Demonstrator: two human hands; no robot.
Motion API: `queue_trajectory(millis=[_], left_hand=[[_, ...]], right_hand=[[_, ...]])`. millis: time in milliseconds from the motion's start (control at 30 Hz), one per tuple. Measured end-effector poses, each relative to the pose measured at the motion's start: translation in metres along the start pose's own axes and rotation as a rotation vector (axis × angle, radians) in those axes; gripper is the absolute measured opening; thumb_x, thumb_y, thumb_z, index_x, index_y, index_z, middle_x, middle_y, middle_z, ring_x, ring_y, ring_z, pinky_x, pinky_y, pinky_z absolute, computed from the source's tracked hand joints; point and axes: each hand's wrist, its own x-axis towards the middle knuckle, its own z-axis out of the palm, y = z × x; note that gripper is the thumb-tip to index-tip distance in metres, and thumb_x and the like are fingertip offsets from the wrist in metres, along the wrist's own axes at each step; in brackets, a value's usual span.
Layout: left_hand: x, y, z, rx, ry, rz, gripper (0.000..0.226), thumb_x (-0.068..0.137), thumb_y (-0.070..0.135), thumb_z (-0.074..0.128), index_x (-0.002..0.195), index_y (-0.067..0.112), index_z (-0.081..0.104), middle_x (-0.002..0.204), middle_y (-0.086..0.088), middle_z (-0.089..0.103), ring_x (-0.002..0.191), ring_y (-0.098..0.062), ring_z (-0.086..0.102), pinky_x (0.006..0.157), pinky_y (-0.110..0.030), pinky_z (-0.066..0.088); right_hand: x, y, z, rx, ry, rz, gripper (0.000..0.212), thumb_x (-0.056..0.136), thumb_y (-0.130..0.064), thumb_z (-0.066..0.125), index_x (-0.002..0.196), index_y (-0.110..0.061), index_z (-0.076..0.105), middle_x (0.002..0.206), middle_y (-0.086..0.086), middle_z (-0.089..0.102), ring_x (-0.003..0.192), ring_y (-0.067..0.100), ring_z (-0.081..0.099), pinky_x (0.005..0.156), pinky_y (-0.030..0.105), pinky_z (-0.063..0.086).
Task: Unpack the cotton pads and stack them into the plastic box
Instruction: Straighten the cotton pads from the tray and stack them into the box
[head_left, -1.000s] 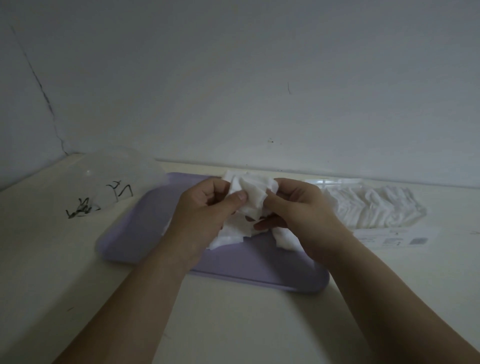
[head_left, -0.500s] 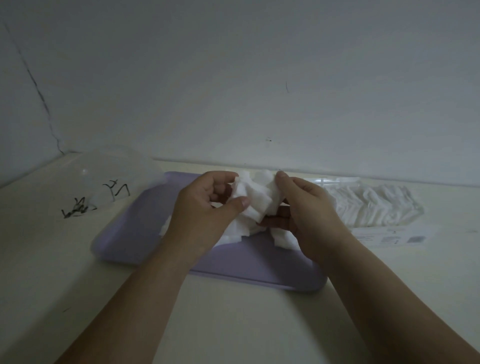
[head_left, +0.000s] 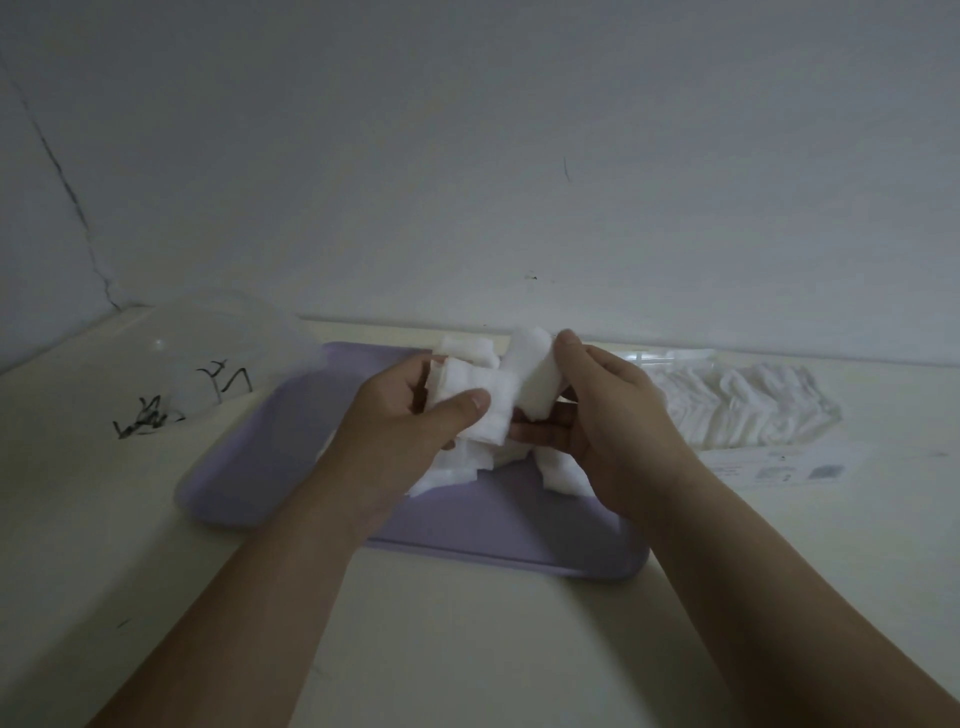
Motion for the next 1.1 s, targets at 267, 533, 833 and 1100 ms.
queue_trajectory(millis=[267, 533, 833, 1100], left_hand=[[0.002, 0.003, 0.000, -0.143, 0.040, -0.026, 0.021, 0.078, 0.017, 0.085, 0.094, 0.015, 0.072, 0.087, -0.005, 0.077, 0.076, -0.022, 0.071, 0.060, -0.032, 0.053], [-0.002, 0.006, 0.008, -0.232, 0.005, -0.036, 0.031, 0.078, 0.035, 0.082, 0.096, 0.012, 0.071, 0.077, -0.003, 0.065, 0.061, -0.016, 0.054, 0.051, -0.028, 0.037], [-0.006, 0.007, 0.014, -0.019, 0.132, 0.047, 0.028, 0.086, 0.035, 0.080, 0.099, 0.012, 0.072, 0.080, -0.005, 0.075, 0.068, -0.011, 0.063, 0.062, -0.032, 0.054], [-0.004, 0.001, 0.013, 0.063, 0.215, 0.100, 0.037, 0.077, 0.043, 0.082, 0.090, 0.011, 0.070, 0.092, -0.024, 0.072, 0.074, -0.018, 0.063, 0.069, -0.048, 0.057]], right_hand=[[0.004, 0.004, -0.004, 0.067, -0.044, 0.049, 0.026, 0.104, -0.022, 0.067, 0.114, 0.002, 0.069, 0.105, 0.018, 0.074, 0.086, 0.031, 0.077, 0.081, 0.043, 0.067], [0.002, 0.008, -0.002, -0.003, -0.126, 0.004, 0.011, 0.097, 0.000, 0.067, 0.105, -0.005, 0.065, 0.091, 0.011, 0.072, 0.090, 0.028, 0.069, 0.076, 0.038, 0.061], [-0.002, 0.014, 0.002, -0.003, -0.256, 0.059, 0.030, 0.099, 0.000, 0.063, 0.128, 0.009, 0.060, 0.119, 0.027, 0.075, 0.099, 0.029, 0.077, 0.082, 0.034, 0.066], [-0.004, 0.009, 0.007, 0.006, -0.380, 0.161, 0.036, 0.102, -0.005, 0.044, 0.127, 0.005, 0.068, 0.123, 0.027, 0.074, 0.118, 0.045, 0.070, 0.096, 0.044, 0.059]])
